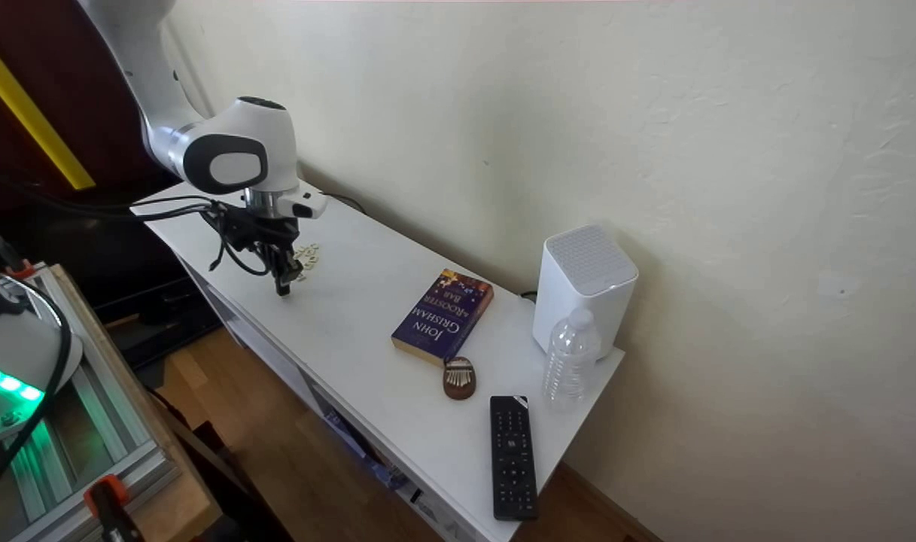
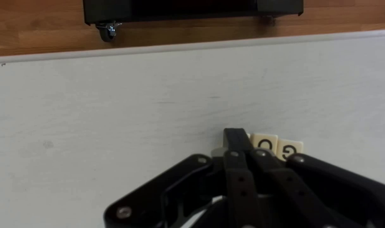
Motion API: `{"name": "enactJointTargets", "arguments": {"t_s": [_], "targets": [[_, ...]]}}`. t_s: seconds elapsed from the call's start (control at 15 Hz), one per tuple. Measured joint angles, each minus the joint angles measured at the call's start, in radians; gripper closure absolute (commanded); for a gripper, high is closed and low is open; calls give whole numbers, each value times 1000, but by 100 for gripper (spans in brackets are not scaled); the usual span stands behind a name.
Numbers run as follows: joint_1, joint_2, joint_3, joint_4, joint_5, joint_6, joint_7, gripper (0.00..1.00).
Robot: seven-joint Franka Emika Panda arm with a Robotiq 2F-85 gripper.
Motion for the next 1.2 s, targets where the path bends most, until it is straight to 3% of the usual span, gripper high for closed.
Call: {"name": "enactJointTargets", "arguments": {"t_s": [1.2], "targets": [[0, 0, 0, -3, 0, 7, -26, 100]]}}
